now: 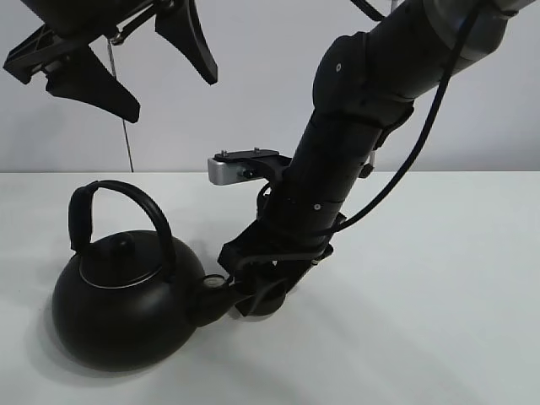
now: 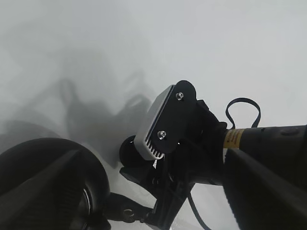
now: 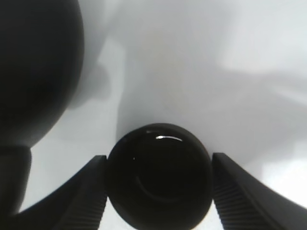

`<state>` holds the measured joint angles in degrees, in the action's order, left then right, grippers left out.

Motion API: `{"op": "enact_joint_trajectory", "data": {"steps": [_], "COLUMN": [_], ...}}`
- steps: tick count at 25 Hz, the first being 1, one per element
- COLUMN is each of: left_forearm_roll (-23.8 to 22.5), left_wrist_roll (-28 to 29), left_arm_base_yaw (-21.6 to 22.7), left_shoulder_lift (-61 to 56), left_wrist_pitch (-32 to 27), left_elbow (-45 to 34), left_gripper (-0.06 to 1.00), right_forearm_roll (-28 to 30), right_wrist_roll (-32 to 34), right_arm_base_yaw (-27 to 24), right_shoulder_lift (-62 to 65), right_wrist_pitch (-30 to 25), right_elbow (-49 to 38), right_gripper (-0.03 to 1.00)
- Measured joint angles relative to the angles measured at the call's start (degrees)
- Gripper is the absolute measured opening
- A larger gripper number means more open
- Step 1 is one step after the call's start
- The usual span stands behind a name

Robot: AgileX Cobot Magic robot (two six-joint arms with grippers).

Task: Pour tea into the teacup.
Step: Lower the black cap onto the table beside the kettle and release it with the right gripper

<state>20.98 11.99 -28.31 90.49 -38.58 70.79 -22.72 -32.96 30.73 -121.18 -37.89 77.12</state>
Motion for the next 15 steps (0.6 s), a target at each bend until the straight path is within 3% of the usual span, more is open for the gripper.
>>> {"op": "enact_joint_trajectory", "data": {"steps": [8, 15], "left_forearm_roll": [0.0, 0.0], "left_wrist_roll": [0.0, 0.0], "left_arm_base_yaw": [0.0, 0.0], "left_shoulder_lift": [0.0, 0.0], "left_wrist_pitch": [0.0, 0.0], "left_elbow": [0.0, 0.0], "left_gripper": [0.57, 0.57], "right_forearm_roll": [-3.0, -3.5], "right_wrist_roll": [0.5, 4.9], "right_arm_base_yaw": [0.0, -0.5], "right_shoulder_lift": [0.0, 0.0], "right_wrist_pitch": [0.8, 0.0], "right_elbow": [0.0, 0.0], "right_gripper": [0.43, 0.43]}}
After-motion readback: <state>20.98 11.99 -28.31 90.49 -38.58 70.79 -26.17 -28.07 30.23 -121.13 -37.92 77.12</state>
